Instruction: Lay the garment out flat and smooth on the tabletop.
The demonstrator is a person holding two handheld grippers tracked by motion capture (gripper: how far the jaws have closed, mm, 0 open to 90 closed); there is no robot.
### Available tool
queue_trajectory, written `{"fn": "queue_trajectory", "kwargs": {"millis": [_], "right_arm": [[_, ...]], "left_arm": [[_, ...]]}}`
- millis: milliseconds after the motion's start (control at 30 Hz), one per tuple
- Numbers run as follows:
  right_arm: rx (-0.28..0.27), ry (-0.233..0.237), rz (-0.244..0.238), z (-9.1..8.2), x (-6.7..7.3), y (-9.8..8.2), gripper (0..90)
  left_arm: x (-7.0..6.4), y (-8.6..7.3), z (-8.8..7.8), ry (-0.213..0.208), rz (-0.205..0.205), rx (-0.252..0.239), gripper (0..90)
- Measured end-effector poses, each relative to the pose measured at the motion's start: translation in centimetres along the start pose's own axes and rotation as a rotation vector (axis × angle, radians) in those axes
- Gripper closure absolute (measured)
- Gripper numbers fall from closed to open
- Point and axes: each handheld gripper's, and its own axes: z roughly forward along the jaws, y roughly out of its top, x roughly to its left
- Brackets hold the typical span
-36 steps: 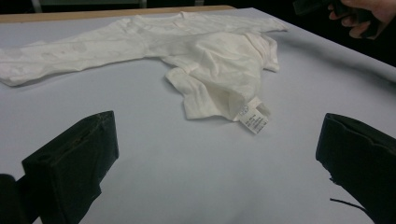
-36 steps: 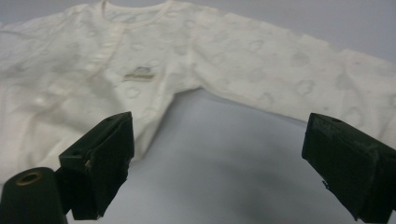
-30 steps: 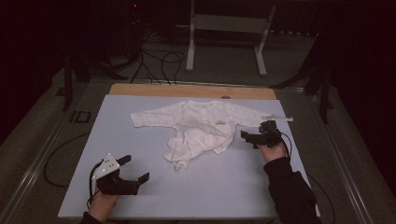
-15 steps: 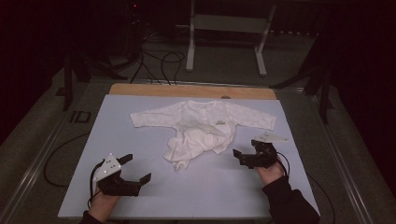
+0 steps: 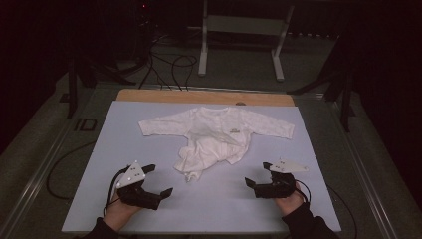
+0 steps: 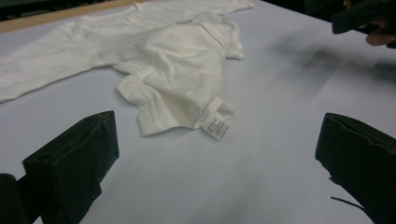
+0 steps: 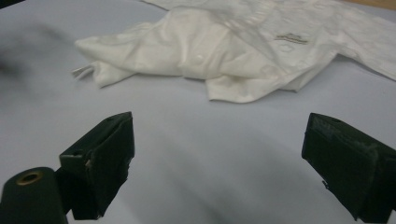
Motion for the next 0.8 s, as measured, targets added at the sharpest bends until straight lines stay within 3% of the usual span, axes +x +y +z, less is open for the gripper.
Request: {"fn": "queue_trajectory", "kwargs": {"millis": [200, 300, 467, 533, 600, 767, 800], "right_arm": [[-0.027, 0.056, -0.030, -0.6, 0.3, -1.1, 9.8], [-0.033, 0.062, -0.043, -0.4, 0.0, -1.0, 9.9], [-0.002, 0.102, -0.060, 1.3, -0.2, -0.6, 12.0], [0.013, 0.143, -0.058, 2.2, -0.2, -0.3, 12.0], [0.027, 0.145, -0.084, 3.3, 0.1, 0.1, 12.6], [0.046, 0.119, -0.133, 5.2, 0.2, 0.9, 24.4], [0.053, 0.104, -0.162, 6.2, 0.1, 1.4, 35.3]], "left_arm": [[0.4, 0.6, 2.7, -0.020, -0.012, 0.061, 1.0], [0.5, 0.9, 3.6, -0.013, 0.005, 0.070, 3.0], [0.7, 1.4, 5.1, -0.011, 0.034, 0.092, 12.6], [0.7, 1.6, 5.6, -0.014, 0.038, 0.105, 17.2], [0.6, 1.7, 6.2, -0.013, 0.055, 0.118, 19.0], [0.7, 1.8, 7.3, 0.005, 0.072, 0.158, 27.2], [0.7, 1.7, 7.8, -0.004, 0.071, 0.168, 30.5]]}}
